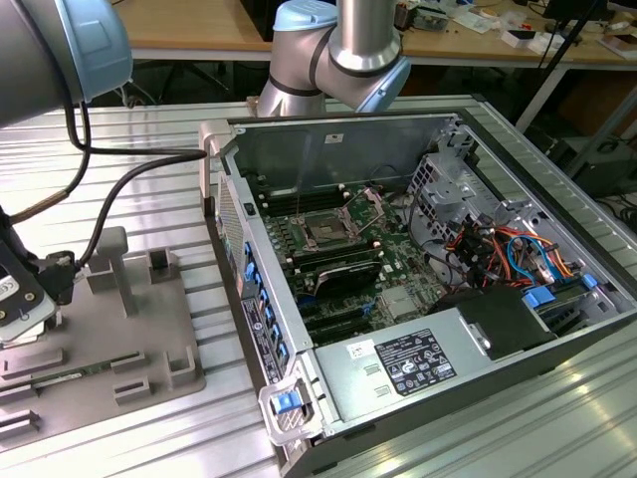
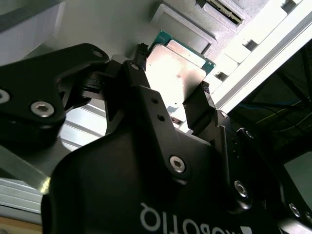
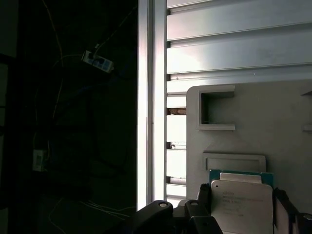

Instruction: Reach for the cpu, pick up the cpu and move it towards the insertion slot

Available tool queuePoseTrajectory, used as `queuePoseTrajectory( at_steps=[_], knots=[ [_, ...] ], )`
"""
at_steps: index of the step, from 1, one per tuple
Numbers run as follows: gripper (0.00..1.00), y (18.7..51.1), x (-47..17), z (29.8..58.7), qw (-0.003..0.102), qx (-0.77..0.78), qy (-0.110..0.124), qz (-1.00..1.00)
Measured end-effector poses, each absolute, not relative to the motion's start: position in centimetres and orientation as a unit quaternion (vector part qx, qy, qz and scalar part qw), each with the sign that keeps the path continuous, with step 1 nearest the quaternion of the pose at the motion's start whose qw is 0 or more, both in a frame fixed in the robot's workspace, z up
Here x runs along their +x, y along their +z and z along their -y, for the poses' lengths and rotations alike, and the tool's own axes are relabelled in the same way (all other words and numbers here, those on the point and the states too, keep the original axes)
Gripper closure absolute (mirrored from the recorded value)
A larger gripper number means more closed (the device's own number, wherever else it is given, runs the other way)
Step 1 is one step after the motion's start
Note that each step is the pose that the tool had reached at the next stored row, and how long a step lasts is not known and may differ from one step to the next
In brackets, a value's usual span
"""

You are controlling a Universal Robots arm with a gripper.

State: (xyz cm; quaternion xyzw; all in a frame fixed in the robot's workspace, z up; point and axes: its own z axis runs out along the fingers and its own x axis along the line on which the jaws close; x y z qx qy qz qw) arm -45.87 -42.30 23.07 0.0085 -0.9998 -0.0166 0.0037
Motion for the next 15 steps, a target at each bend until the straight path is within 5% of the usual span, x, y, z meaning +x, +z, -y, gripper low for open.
queuePoseTrajectory(
  at_steps=[15],
  knots=[
    [0.45, 23.60, -45.87, 42.30, 0.004, 0.009, -0.017, 1.000]
  ],
)
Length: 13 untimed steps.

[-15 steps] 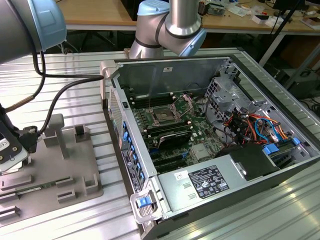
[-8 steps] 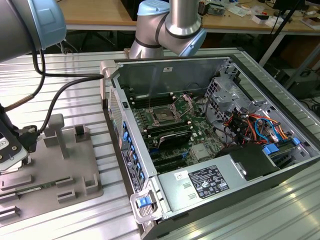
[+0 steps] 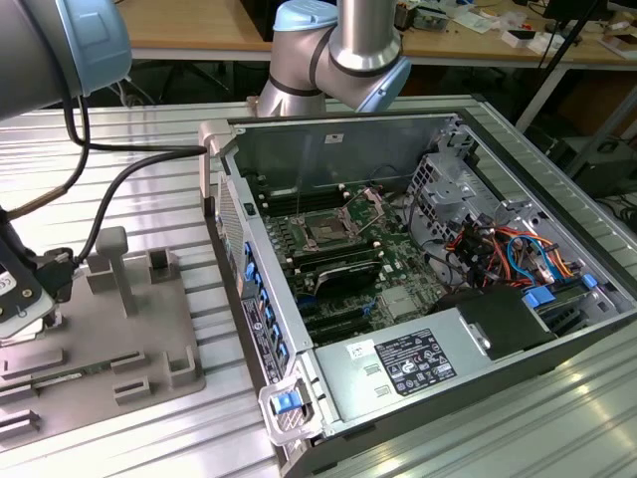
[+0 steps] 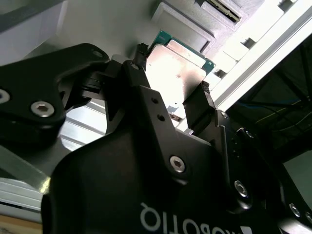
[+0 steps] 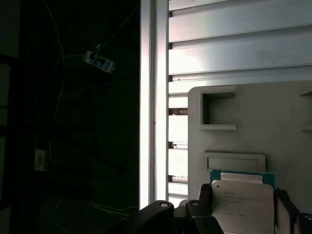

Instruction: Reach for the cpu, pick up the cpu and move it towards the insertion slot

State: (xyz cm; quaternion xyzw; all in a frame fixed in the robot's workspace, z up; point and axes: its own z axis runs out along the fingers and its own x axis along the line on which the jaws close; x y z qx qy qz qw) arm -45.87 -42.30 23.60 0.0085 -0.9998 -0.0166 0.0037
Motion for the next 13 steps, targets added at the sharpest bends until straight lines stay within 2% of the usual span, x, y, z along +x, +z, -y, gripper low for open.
queuePoseTrajectory(
  at_steps=[13],
  knots=[
    [0.45, 24.39, -45.87, 42.30, 0.004, 0.009, -0.017, 1.000]
  ],
)
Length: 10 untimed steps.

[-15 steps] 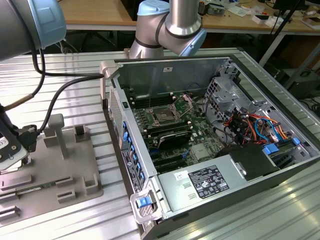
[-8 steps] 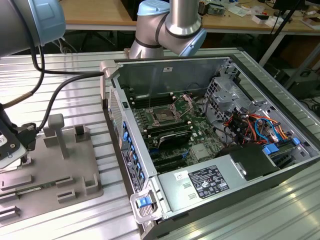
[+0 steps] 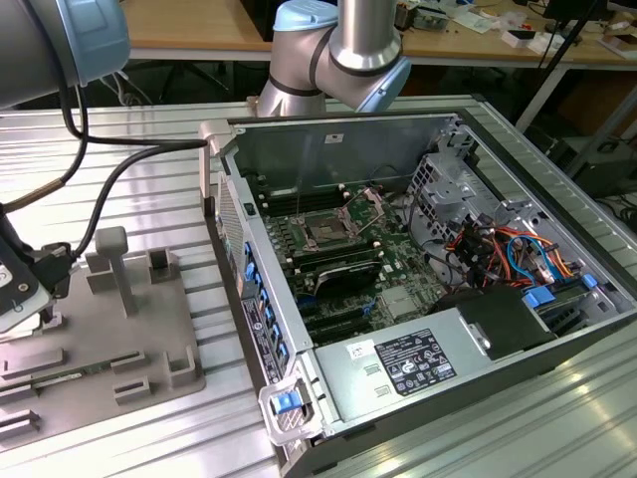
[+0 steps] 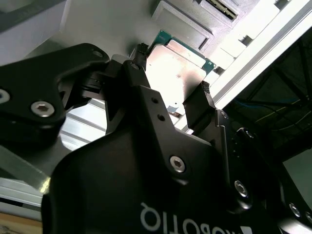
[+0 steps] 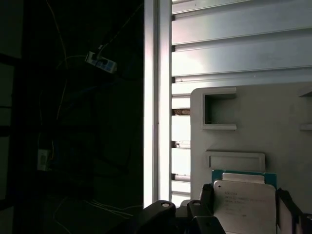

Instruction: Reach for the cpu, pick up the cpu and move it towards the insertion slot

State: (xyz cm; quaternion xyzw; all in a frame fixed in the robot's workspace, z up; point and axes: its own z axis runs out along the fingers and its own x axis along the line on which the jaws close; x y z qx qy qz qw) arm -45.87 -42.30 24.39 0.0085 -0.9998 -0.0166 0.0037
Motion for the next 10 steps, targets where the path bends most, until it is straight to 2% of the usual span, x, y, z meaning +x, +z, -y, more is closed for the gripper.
queuePoseTrajectory(
  at_steps=[10],
  knots=[
    [0.45, 24.59, -45.87, 42.30, 0.004, 0.009, -0.017, 1.000]
  ],
)
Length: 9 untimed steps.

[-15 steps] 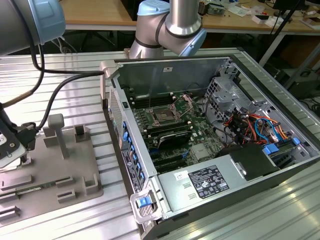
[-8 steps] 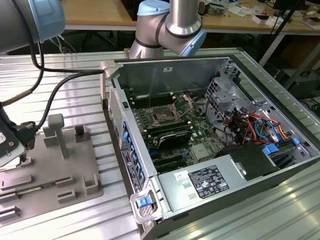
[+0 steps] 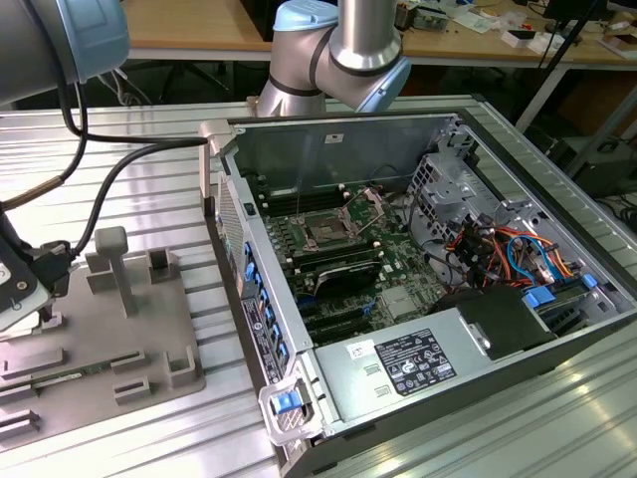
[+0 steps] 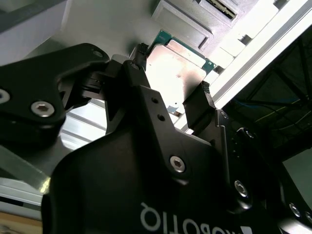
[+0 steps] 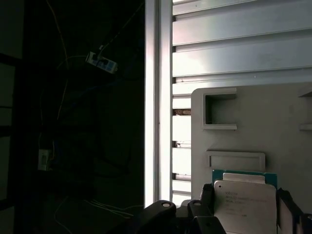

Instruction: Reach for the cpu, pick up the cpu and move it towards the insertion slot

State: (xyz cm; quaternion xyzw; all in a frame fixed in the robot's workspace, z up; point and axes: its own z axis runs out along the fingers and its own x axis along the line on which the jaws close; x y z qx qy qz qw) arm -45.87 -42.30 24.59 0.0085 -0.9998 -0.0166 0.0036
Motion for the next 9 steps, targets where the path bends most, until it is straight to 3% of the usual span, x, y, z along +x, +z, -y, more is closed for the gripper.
queuePoseTrajectory(
  at_steps=[9],
  knots=[
    [0.45, 25.11, -45.87, 42.30, 0.004, 0.009, -0.017, 1.000]
  ],
)
